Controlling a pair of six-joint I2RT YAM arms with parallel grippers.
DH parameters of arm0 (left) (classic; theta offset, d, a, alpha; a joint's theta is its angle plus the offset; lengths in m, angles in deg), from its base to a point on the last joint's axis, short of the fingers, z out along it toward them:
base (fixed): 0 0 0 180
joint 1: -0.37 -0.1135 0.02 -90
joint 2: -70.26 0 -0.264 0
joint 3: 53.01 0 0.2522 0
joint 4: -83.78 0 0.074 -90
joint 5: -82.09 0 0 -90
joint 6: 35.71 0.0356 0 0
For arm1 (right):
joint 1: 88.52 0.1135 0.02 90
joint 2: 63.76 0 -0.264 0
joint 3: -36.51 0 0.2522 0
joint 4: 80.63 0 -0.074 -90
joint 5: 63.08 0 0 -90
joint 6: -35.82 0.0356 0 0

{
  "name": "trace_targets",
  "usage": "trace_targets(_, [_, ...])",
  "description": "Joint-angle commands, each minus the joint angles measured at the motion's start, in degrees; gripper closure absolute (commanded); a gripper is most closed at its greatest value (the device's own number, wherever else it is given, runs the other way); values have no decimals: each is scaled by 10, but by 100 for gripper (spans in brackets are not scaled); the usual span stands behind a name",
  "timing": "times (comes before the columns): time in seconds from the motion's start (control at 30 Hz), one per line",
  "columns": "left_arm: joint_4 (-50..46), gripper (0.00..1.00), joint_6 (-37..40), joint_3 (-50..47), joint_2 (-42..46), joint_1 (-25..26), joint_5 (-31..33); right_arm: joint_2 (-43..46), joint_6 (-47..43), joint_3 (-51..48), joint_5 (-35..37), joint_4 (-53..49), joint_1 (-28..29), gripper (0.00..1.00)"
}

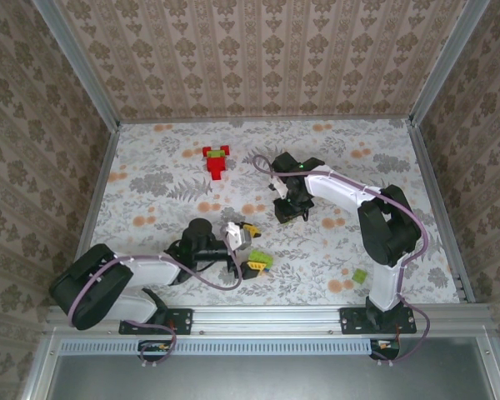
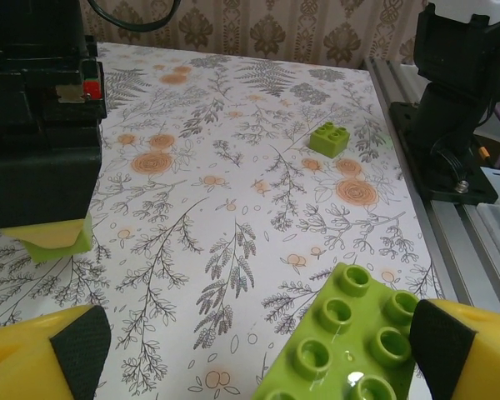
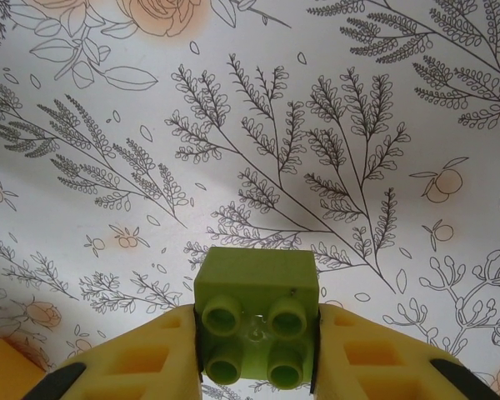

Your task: Assemble a carrot with lego

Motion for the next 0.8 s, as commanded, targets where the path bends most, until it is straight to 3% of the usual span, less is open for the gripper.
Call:
trace_targets(0.0, [-14,4,14,-18,15,-2,-14,-3,1,16,14,-23,2,68])
trace_targets(0.1, [-15,5,13,-20,22,-2,-29,-6,1,20,11,-23,3,68])
trace_targets(0.53, [-30,5,12,-6,44,-16,13,-13,3,13,17,-18,14,69])
trace_targets(0.77, [-51,5,13,-1,84,-36,-11,-21,3,7,19,-13,18,69])
